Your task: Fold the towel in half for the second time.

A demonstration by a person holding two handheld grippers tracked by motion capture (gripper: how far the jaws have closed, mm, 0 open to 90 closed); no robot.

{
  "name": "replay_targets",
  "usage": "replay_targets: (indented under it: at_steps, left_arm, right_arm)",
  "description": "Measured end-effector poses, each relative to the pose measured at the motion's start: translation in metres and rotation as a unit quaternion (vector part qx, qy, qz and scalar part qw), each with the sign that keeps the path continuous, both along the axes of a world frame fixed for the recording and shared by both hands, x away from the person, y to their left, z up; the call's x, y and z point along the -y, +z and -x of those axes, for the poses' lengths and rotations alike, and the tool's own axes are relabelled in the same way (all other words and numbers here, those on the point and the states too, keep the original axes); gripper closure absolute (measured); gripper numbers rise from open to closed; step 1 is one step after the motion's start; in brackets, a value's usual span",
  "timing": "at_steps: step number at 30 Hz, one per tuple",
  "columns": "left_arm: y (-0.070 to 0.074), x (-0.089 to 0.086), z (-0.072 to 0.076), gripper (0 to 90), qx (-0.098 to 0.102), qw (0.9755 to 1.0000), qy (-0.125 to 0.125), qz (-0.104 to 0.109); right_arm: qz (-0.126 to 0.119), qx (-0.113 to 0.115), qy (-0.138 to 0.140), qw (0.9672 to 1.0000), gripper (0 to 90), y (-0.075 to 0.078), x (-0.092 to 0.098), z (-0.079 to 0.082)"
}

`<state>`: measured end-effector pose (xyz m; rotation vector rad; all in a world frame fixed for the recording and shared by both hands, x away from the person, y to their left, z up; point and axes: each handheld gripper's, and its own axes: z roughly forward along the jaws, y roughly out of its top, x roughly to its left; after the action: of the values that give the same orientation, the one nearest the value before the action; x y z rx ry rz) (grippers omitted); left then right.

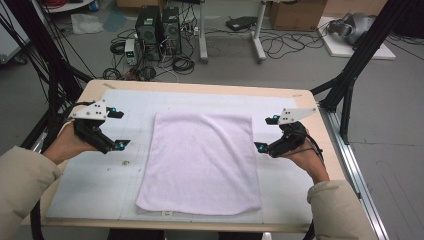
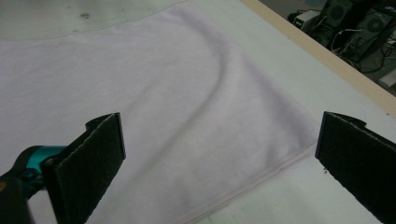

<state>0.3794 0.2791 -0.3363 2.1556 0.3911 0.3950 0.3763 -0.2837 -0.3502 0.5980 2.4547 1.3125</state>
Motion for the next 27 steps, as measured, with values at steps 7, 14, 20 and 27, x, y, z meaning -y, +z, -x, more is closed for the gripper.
replay_targets:
  at_steps: [7,14,20,27]
  left_arm:
    - [0.006,0.006,-0.029,1.7,-0.004,0.9997,0.023,0.005]
    - [0.004,0.024,-0.053,1.7,-0.014,0.9993,0.035,0.003]
    - [-0.001,0.036,-0.072,1.7,-0.024,0.9987,0.046,0.0]
    - [-0.02,0.044,-0.098,1.8,-0.056,0.9967,0.056,-0.019]
  right_arm:
    - [0.002,-0.002,-0.011,0.9999,0.6,0.007,-0.004,-0.03]
    - [0.022,-0.007,-0.019,0.9995,0.7,0.01,-0.01,-0.053]
    - [0.041,-0.013,-0.027,0.9987,0.7,0.011,-0.016,-0.075]
    - [0.073,-0.032,-0.033,0.9963,0.9,0.002,-0.023,-0.099]
